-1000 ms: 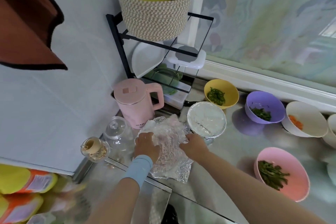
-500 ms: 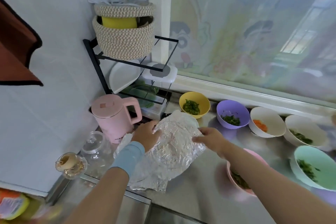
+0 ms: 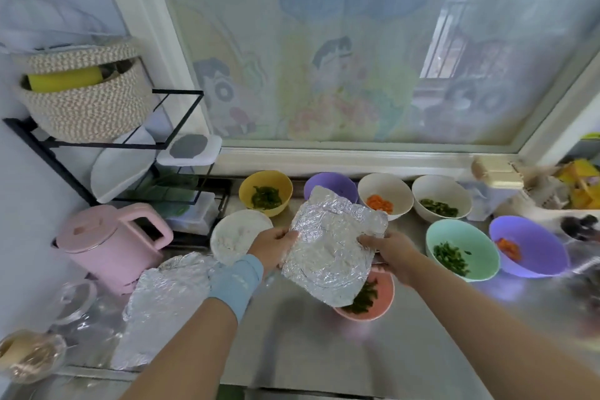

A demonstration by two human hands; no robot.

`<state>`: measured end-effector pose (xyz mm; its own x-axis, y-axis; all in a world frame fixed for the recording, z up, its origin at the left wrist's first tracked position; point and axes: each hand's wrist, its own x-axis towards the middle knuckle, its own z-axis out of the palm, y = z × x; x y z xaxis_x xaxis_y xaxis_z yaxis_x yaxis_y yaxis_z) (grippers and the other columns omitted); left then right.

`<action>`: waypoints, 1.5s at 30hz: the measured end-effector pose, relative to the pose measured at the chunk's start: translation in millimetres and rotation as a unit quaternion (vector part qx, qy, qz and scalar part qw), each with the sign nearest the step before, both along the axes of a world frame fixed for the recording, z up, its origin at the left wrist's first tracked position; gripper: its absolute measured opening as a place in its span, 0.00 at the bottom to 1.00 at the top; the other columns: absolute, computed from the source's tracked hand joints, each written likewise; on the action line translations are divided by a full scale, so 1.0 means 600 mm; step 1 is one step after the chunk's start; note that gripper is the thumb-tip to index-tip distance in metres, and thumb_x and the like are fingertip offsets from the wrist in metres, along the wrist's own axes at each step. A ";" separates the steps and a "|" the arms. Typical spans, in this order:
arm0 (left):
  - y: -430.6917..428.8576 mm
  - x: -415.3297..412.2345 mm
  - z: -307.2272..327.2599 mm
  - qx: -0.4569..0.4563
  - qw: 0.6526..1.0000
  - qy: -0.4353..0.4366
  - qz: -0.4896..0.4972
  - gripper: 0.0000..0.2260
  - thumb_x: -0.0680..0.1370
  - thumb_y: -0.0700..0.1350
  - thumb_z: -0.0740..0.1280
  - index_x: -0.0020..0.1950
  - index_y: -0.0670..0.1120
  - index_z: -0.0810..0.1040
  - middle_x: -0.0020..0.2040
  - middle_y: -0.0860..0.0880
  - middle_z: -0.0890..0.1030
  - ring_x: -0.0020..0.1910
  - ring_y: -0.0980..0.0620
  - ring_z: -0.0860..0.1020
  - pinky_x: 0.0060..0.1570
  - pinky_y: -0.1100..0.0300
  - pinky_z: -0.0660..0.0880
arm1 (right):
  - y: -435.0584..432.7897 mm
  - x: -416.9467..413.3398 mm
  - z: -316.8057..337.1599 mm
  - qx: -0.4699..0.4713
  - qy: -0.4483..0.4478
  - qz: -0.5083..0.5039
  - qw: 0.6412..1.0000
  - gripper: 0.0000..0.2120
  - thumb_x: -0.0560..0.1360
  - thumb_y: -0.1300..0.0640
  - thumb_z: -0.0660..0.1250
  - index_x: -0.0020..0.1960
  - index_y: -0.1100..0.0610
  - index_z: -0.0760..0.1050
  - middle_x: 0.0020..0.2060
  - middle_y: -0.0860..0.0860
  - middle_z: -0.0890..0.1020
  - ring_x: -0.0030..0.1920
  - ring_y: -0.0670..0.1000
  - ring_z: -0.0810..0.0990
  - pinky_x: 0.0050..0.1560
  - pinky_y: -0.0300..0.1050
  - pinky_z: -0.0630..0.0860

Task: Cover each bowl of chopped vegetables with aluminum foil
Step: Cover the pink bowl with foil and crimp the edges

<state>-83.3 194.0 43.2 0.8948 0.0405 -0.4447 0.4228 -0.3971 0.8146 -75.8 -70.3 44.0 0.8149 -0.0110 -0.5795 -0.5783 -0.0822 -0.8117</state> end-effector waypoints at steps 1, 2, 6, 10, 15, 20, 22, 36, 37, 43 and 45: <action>-0.016 0.003 -0.003 -0.014 1.000 0.019 -0.006 0.11 0.78 0.57 0.65 0.50 0.51 0.82 0.45 0.51 0.84 0.46 0.49 0.82 0.54 0.51 0.78 | -0.018 -0.001 -0.002 -0.012 -0.001 -0.004 1.000 0.12 0.72 0.59 0.75 0.54 0.59 0.78 0.44 0.57 0.86 0.43 0.56 0.85 0.43 0.49 0.81; -0.031 0.004 -0.004 -0.033 0.999 0.036 -0.007 0.12 0.78 0.56 0.66 0.54 0.51 0.82 0.48 0.50 0.85 0.49 0.47 0.83 0.55 0.50 0.79 | -0.036 -0.002 -0.004 -0.022 0.000 -0.010 1.000 0.12 0.72 0.58 0.75 0.53 0.59 0.78 0.44 0.56 0.86 0.42 0.56 0.85 0.43 0.48 0.81; -0.078 0.011 -0.005 -0.016 0.998 0.056 -0.040 0.12 0.78 0.50 0.70 0.55 0.44 0.82 0.48 0.45 0.85 0.41 0.49 0.82 0.37 0.60 0.79 | -0.090 -0.003 -0.015 -0.041 0.011 -0.030 0.999 0.10 0.74 0.55 0.74 0.51 0.59 0.79 0.41 0.55 0.85 0.40 0.54 0.82 0.45 0.49 0.81; -0.111 0.008 -0.023 0.085 0.988 0.086 -0.094 0.10 0.76 0.50 0.71 0.47 0.43 0.81 0.40 0.47 0.82 0.34 0.51 0.78 0.31 0.63 0.76 | -0.115 -0.003 -0.039 -0.096 0.018 -0.021 0.995 0.05 0.74 0.58 0.73 0.49 0.57 0.80 0.40 0.54 0.84 0.39 0.53 0.82 0.46 0.51 0.83; -0.115 0.006 -0.059 0.235 0.952 0.092 -0.174 0.13 0.72 0.55 0.72 0.36 0.48 0.73 0.38 0.50 0.78 0.38 0.50 0.76 0.39 0.60 0.71 | -0.101 -0.012 -0.080 -0.187 -0.002 0.025 0.982 0.07 0.71 0.56 0.76 0.47 0.56 0.82 0.36 0.49 0.83 0.33 0.47 0.78 0.30 0.37 0.72; -0.097 0.010 -0.084 0.260 0.948 0.088 -0.160 0.25 0.71 0.53 0.73 0.63 0.48 0.69 0.59 0.49 0.75 0.58 0.47 0.76 0.56 0.56 0.73 | -0.074 -0.014 -0.105 -0.237 -0.024 0.045 0.970 0.10 0.70 0.55 0.76 0.50 0.53 0.82 0.40 0.45 0.84 0.43 0.47 0.82 0.44 0.42 0.77; -0.098 0.012 -0.097 0.289 0.943 -0.030 -0.162 0.28 0.74 0.50 0.72 0.70 0.48 0.65 0.66 0.48 0.69 0.66 0.46 0.70 0.63 0.54 0.69 | -0.066 -0.016 -0.106 -0.271 -0.041 0.041 0.961 0.14 0.70 0.55 0.75 0.55 0.53 0.79 0.42 0.45 0.83 0.43 0.48 0.81 0.41 0.41 0.75; -0.146 0.028 -0.197 0.381 0.827 -0.172 -0.376 0.29 0.84 0.52 0.50 0.80 0.47 0.39 0.81 0.50 0.40 0.80 0.49 0.43 0.77 0.50 0.50 | 0.001 -0.044 -0.159 -0.569 -0.189 0.203 0.774 0.29 0.75 0.54 0.65 0.75 0.59 0.64 0.74 0.59 0.65 0.75 0.60 0.63 0.68 0.58 0.70; -0.147 0.028 -0.203 0.375 0.831 -0.176 -0.372 0.29 0.84 0.52 0.50 0.80 0.47 0.38 0.81 0.50 0.40 0.79 0.49 0.43 0.77 0.51 0.50 | 0.007 -0.049 -0.166 -0.571 -0.181 0.214 0.771 0.29 0.75 0.53 0.65 0.74 0.59 0.65 0.75 0.60 0.64 0.76 0.60 0.62 0.69 0.59 0.69; -0.153 0.027 -0.208 0.382 0.833 -0.187 -0.353 0.30 0.84 0.50 0.52 0.80 0.47 0.38 0.81 0.50 0.40 0.79 0.48 0.44 0.77 0.48 0.44 | 0.004 -0.054 -0.186 -0.536 -0.112 0.216 0.809 0.32 0.82 0.44 0.48 0.80 0.53 0.39 0.79 0.53 0.41 0.79 0.54 0.41 0.78 0.52 0.45; -0.162 0.029 -0.201 0.402 0.820 -0.220 -0.345 0.32 0.82 0.46 0.54 0.80 0.45 0.39 0.80 0.48 0.39 0.79 0.47 0.42 0.77 0.48 0.39 | 0.001 -0.051 -0.188 -0.547 -0.117 0.215 0.801 0.33 0.81 0.41 0.43 0.80 0.55 0.41 0.80 0.54 0.45 0.79 0.55 0.44 0.78 0.53 0.48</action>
<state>-66.1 97.0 -77.5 0.8949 -0.4199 -0.1512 -0.3913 -0.9011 0.1866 -106.6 -70.0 -68.8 0.9643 -0.0981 -0.2461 -0.1496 -0.9682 -0.2004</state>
